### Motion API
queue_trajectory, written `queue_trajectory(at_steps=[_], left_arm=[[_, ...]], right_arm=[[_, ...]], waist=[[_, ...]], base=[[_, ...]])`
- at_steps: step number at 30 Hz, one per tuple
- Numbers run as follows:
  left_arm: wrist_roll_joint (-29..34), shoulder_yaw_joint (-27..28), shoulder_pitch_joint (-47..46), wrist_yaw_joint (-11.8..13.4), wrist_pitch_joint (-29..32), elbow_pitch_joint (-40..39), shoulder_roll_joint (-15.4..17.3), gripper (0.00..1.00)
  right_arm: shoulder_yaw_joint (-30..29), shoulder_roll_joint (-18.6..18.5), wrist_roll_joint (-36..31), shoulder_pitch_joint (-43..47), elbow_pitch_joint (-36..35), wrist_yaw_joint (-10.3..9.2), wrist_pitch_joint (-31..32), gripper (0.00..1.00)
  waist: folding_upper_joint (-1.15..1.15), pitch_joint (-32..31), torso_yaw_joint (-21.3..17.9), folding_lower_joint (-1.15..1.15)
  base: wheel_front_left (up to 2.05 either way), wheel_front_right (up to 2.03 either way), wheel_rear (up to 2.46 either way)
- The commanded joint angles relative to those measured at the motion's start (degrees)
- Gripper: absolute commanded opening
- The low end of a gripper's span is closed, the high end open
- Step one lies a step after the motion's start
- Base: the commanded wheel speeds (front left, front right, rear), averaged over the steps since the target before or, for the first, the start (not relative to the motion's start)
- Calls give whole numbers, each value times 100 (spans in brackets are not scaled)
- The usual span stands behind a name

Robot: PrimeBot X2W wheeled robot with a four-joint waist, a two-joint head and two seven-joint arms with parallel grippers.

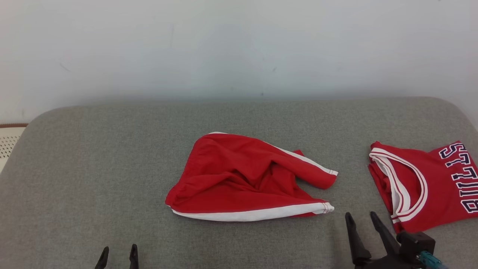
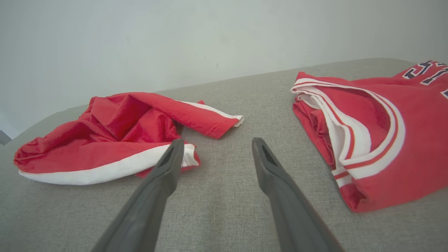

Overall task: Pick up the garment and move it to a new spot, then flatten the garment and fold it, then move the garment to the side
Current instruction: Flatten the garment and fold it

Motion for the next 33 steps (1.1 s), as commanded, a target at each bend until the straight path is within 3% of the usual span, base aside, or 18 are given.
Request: queue_trajectory(at_steps=[1, 25, 27, 33], left_arm=[[-25, -2, -55, 7, -22, -12, 4, 100], [-157, -369, -578, -4, -22, 21, 4, 100], [-164, -382, -583, 4, -21, 11, 4, 100], [-194, -412, -628, 26, -22, -28, 5, 100]], right_arm=[[63, 7, 54, -74, 27, -3, 1, 100], [764, -37, 568, -727, 425, -3, 1, 100], [797, -60, 588, -768, 427, -3, 1, 93], [883, -128, 655, -757, 352, -3, 1, 97]], waist=[[0, 34, 7, 0], [0, 798, 307, 0], [0, 822, 316, 0], [0, 847, 312, 0]], base=[[0, 0, 0], [0, 0, 0], [0, 0, 0], [0, 0, 0]])
